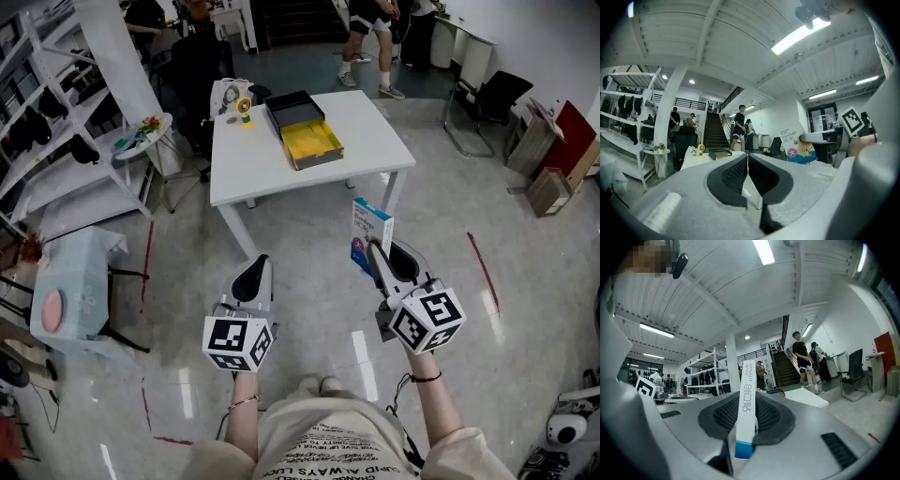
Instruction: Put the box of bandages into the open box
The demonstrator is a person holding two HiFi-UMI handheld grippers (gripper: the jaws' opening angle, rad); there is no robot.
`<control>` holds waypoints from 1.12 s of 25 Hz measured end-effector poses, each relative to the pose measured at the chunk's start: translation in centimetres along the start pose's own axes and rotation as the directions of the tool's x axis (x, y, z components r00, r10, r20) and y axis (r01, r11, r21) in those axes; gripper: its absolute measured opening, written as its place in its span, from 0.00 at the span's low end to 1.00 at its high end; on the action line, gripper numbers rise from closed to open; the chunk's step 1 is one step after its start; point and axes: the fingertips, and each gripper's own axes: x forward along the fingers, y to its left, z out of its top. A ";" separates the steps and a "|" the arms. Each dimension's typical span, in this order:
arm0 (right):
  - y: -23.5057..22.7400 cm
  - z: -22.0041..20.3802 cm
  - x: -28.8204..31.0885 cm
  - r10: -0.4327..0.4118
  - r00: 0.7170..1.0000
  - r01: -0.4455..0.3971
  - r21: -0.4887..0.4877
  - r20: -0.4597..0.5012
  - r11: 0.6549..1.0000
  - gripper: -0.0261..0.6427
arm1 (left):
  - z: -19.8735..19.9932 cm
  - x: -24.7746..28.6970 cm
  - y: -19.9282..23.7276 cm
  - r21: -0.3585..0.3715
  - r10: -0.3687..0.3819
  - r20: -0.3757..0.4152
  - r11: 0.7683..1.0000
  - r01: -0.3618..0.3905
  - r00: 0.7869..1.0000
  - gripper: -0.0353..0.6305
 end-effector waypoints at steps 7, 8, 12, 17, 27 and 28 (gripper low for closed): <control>-0.6 -0.4 -0.6 0.001 1.000 -0.001 0.017 -0.008 1.000 0.17 | -0.2 0.0 -0.8 -0.003 0.002 -0.011 1.000 -0.002 1.000 0.09; -0.6 -0.5 -0.5 0.003 1.000 -0.003 0.018 -0.009 1.000 0.17 | -0.2 0.1 -0.8 -0.004 0.003 -0.011 1.000 -0.003 1.000 0.09; -0.8 -0.6 -0.7 0.008 1.000 -0.008 0.025 -0.003 1.000 0.17 | -0.3 0.0 -0.9 -0.005 0.008 -0.010 1.000 -0.008 1.000 0.09; -1.4 -0.5 -0.8 0.014 1.000 -0.016 0.068 0.020 0.998 0.17 | -0.5 -0.2 -1.1 -0.015 0.017 -0.004 1.000 -0.017 1.000 0.09; -3.1 -1.2 1.3 0.024 1.000 -0.024 0.077 0.011 0.997 0.17 | -1.3 2.7 -0.3 -0.039 0.016 -0.002 0.999 -0.016 1.000 0.09; -3.4 -1.3 1.8 0.026 1.000 -0.027 0.083 0.012 0.996 0.17 | -1.4 3.3 0.0 -0.042 0.015 -0.003 0.999 -0.015 1.000 0.09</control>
